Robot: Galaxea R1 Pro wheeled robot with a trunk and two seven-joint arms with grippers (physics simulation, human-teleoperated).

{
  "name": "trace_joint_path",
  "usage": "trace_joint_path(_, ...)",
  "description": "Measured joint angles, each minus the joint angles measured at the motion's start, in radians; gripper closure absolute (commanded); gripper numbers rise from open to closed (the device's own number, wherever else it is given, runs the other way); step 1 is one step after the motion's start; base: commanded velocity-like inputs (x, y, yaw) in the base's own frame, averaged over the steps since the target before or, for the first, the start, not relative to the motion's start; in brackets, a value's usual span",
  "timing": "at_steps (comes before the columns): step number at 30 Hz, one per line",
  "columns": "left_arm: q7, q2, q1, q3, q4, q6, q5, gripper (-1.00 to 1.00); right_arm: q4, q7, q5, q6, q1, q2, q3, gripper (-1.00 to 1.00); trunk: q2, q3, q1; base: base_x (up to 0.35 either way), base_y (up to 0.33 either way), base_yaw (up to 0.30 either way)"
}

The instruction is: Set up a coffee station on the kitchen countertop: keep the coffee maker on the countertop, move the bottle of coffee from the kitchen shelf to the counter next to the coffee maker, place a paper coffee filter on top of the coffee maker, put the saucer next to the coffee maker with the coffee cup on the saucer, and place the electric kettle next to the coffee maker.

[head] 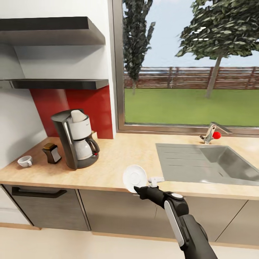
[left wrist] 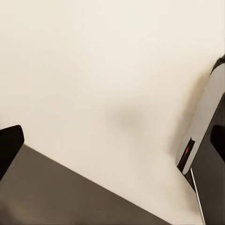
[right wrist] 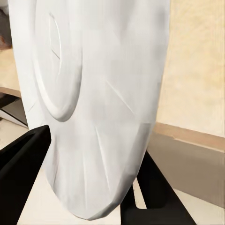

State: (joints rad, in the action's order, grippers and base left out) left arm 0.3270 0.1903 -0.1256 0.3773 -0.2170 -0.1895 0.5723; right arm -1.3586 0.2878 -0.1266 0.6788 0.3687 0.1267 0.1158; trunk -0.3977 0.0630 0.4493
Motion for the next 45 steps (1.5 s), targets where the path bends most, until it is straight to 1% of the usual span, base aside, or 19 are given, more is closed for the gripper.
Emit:
trace_joint_path(12, 0.000, -0.003, 0.000, 0.003, -0.002, 0.001, -0.001, -1.00, -0.001, 0.000, -0.001, 0.000, 0.000, 0.000, -0.001, 1.00, 0.000, 0.000, 0.000, 0.119, 0.301, 0.000)
trace_joint_path(13, 0.000, -0.004, 0.000, 0.004, -0.002, 0.001, -0.001, -1.00, -0.001, 0.000, -0.001, 0.000, 0.000, 0.000, -0.001, 1.00, 0.000, 0.000, 0.000, 0.005, 0.332, 0.000)
trace_joint_path(14, -0.002, -0.004, -0.001, 0.004, -0.002, 0.025, 0.000, -1.00, 0.001, 0.000, 0.000, 0.000, 0.000, 0.000, -0.002, 1.00, 0.000, 0.000, 0.000, 0.002, 0.333, 0.000)
trace_joint_path(24, -0.002, -0.001, -0.001, -0.008, -0.002, 0.027, 0.003, -1.00, 0.002, 0.000, -0.005, 0.000, 0.000, 0.000, -0.001, 1.00, 0.000, 0.000, 0.000, -0.027, 0.333, 0.000)
trace_joint_path(26, -0.002, 0.000, -0.001, -0.009, -0.002, 0.027, 0.006, -1.00, 0.002, -0.001, -0.025, 0.001, 0.000, 0.000, -0.001, 1.00, 0.000, 0.000, 0.000, -0.086, 0.334, 0.000)
trace_joint_path(29, -0.002, 0.001, -0.001, -0.010, -0.002, 0.027, 0.010, -1.00, 0.002, -0.006, -0.108, 0.002, 0.000, -0.002, -0.002, 1.00, 0.000, 0.000, 0.000, -0.092, 0.334, 0.000)
trace_joint_path(30, -0.002, 0.002, -0.001, -0.010, -0.002, 0.027, 0.010, -1.00, 0.002, -0.007, -0.122, 0.002, 0.000, -0.002, -0.002, 1.00, 0.000, 0.000, 0.000, -0.089, 0.334, 0.000)
trace_joint_path(32, -0.002, 0.002, -0.001, -0.010, -0.002, 0.027, 0.009, -1.00, 0.002, -0.007, -0.170, 0.003, 0.000, -0.005, -0.003, 1.00, 0.000, 0.000, 0.000, -0.085, 0.334, 0.000)
trace_joint_path(34, -0.002, 0.003, -0.001, -0.010, -0.002, 0.027, 0.008, -1.00, 0.002, -0.008, -0.190, 0.004, 0.000, -0.006, -0.004, 1.00, 0.000, 0.000, 0.000, -0.080, 0.334, 0.000)
trace_joint_path(36, -0.002, 0.003, -0.001, -0.010, -0.001, 0.027, 0.007, -1.00, 0.002, -0.009, -0.203, 0.004, 0.000, -0.007, -0.004, 1.00, 0.000, 0.000, 0.000, -0.077, 0.334, 0.000)
trace_joint_path(38, -0.002, 0.003, -0.001, -0.010, -0.001, 0.027, 0.006, -1.00, 0.002, -0.009, -0.208, 0.004, 0.000, -0.007, -0.004, 1.00, 0.000, 0.000, 0.000, -0.074, 0.334, 0.000)
trace_joint_path(45, 0.007, 0.004, -0.001, -0.009, -0.001, 0.025, 0.005, -1.00, 0.021, -0.010, -0.214, 0.003, 0.000, -0.010, -0.006, 1.00, 0.000, 0.000, 0.000, -0.055, 0.334, 0.000)
